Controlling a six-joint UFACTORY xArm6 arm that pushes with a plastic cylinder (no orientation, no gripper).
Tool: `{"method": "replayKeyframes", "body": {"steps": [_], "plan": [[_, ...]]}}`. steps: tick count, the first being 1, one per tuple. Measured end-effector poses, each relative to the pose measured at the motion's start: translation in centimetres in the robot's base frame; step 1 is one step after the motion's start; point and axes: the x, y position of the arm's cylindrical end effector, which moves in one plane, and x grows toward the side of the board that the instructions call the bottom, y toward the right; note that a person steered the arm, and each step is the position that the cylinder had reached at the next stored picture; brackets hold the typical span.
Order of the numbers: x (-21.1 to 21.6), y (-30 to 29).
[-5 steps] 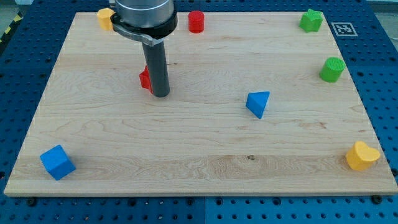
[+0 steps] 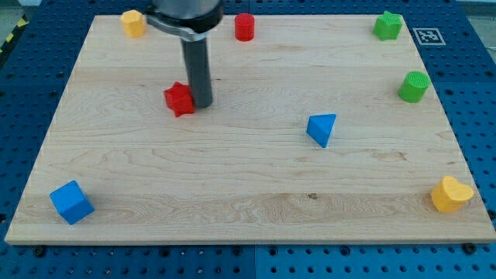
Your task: Place the red star vertically below the yellow hexagon
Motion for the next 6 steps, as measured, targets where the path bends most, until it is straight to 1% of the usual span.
{"method": "replayKeyframes", "body": {"steps": [1,4,5,6], "plan": [[0.0,-2.7],[0.0,-7.9],[0.0,-8.9],[0.0,-7.5]]}}
